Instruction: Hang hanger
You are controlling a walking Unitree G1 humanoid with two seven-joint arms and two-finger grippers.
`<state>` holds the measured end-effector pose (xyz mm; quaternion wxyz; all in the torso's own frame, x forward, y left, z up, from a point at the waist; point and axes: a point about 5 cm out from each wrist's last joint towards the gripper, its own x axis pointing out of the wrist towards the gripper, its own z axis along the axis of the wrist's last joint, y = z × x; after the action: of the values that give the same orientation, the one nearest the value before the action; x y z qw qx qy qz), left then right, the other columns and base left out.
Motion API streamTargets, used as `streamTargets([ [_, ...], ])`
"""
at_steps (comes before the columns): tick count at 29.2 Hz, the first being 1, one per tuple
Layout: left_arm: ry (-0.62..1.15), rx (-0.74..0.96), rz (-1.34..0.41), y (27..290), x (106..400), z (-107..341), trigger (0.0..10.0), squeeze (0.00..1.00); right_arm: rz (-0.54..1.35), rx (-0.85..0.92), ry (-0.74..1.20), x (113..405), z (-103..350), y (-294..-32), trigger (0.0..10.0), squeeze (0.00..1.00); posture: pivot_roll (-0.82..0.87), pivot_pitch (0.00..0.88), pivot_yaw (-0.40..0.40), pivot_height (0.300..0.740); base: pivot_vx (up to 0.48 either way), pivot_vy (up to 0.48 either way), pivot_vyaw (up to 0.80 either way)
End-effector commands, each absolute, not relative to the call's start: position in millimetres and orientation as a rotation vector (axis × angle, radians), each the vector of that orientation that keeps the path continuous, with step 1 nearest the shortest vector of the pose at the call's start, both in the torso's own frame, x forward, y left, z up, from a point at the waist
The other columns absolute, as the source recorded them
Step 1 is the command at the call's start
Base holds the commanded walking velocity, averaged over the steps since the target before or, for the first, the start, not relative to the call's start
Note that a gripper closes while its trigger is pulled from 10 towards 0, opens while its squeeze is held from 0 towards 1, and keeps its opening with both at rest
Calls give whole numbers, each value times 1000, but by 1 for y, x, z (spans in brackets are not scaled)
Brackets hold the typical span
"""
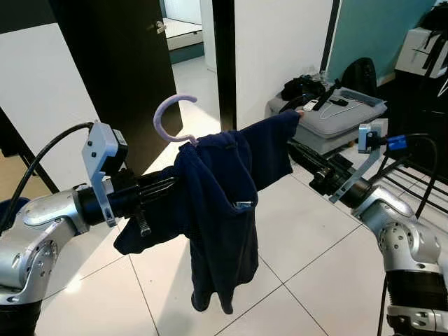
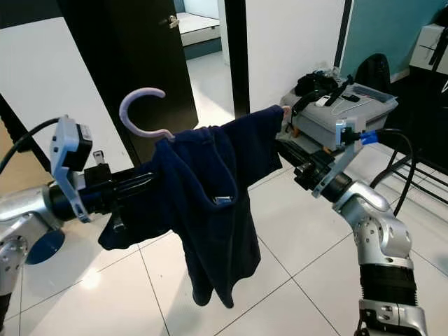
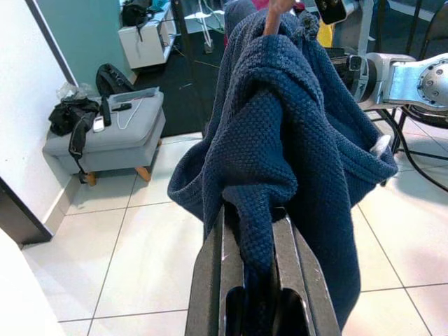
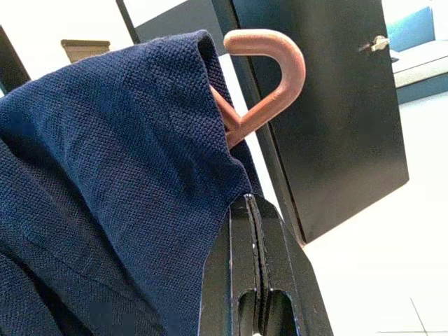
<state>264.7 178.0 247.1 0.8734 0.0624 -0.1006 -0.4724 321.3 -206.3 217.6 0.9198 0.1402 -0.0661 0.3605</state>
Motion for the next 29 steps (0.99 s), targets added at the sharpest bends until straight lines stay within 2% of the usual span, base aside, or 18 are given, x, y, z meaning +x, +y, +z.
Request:
streamTargets([
  [1, -221, 148, -983, 181, 263, 252, 10000, 0, 770, 292, -145, 319, 219, -202, 0, 0, -63, 0, 71, 740, 0, 0, 0],
  [4, -219, 149, -982, 182, 264, 252, 10000, 0, 753, 298, -150, 320, 220, -203, 0, 0, -63, 0, 71, 740, 0, 0, 0],
  [5, -218, 149, -981, 182, 264, 252, 10000, 0, 719, 298, -152, 322, 219, -206, 2941, 0, -63, 0, 74, 740, 0, 0, 0],
  [8, -218, 150, -981, 182, 264, 252, 10000, 0, 695, 297, -154, 324, 219, -208, 2941, 0, -63, 0, 72, 740, 0, 0, 0],
  [9, -219, 150, -982, 182, 264, 252, 10000, 0, 716, 299, -144, 322, 218, -207, 10000, 1000, -60, 0, 72, 740, 0, 0, 0],
  [19, -223, 149, -997, 180, 262, 254, 10000, 0, 814, 323, -163, 315, 223, -197, 10000, 1000, -58, 0, 72, 740, 0, 0, 0],
  [20, -224, 148, -1001, 179, 261, 254, 10000, 0, 833, 326, -157, 313, 223, -195, 10000, 82, -60, 0, 71, 740, 0, 0, 0],
  [21, -225, 146, -1006, 178, 261, 254, 10000, 0, 842, 328, -153, 313, 223, -194, 10000, 0, -60, 0, 72, 740, 0, 0, 0],
  [27, -228, 143, -1018, 176, 260, 254, 10000, 0, 845, 324, -154, 313, 224, -192, 10000, 0, -60, 0, 72, 740, 0, 0, 0],
  [28, -228, 143, -1020, 175, 260, 254, 10000, 0, 836, 328, -159, 315, 224, -192, 0, 0, -60, 0, 70, 740, 0, 0, 0],
  [29, -228, 143, -1020, 175, 260, 254, 10000, 0, 836, 328, -159, 315, 224, -192, 0, 0, -60, 0, 70, 740, 0, 0, 0],
])
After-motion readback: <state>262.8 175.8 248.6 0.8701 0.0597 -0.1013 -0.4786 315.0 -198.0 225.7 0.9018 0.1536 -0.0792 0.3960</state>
